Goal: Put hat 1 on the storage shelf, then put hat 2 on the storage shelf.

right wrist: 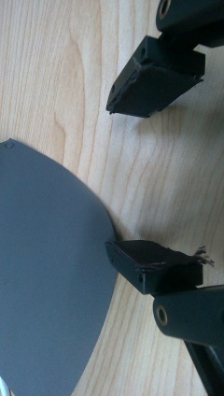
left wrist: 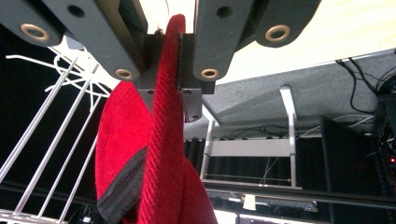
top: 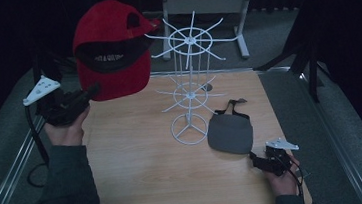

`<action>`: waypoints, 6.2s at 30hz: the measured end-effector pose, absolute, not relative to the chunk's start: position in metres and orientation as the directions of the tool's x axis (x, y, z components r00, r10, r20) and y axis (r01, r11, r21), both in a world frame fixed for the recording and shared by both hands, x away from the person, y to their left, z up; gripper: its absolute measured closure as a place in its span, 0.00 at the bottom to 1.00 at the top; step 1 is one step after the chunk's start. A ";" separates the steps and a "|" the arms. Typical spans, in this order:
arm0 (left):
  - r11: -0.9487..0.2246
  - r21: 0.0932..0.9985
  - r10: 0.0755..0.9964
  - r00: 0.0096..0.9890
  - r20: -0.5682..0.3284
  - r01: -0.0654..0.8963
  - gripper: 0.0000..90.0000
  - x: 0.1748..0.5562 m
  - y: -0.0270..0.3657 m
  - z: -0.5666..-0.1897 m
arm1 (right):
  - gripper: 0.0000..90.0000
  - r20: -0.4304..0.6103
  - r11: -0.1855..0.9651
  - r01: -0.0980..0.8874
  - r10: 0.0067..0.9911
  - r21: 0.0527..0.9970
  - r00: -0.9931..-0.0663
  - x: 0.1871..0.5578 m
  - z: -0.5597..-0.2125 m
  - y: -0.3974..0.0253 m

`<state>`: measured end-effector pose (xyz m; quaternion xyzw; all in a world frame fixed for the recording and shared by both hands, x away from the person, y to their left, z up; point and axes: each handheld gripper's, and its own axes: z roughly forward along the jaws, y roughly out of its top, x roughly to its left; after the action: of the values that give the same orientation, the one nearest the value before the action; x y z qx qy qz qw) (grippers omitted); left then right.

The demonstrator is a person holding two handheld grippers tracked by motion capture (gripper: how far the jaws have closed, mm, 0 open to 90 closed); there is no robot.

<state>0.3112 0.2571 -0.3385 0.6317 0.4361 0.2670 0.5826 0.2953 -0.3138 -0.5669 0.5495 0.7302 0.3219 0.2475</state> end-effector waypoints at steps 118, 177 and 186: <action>-0.053 0.854 0.863 0.454 -0.222 0.518 0.56 0.294 0.256 -0.511 | 0.84 0.002 0.203 0.625 0.951 0.753 -0.310 0.360 -0.506 -0.320; -0.056 0.828 0.862 0.445 -0.242 0.558 0.58 0.297 0.251 -0.529 | 0.69 -0.049 0.303 0.692 0.931 0.655 -0.362 0.446 -0.519 -0.287; -0.056 0.826 0.862 0.445 -0.244 0.561 0.58 0.296 0.251 -0.530 | 0.55 -0.065 0.308 0.733 0.938 0.607 -0.340 0.473 -0.528 -0.289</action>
<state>0.2961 0.2514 -0.5302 0.7087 0.5018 0.1601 0.4693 0.4732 -0.2888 -0.5279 0.5350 0.7809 0.2450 0.2098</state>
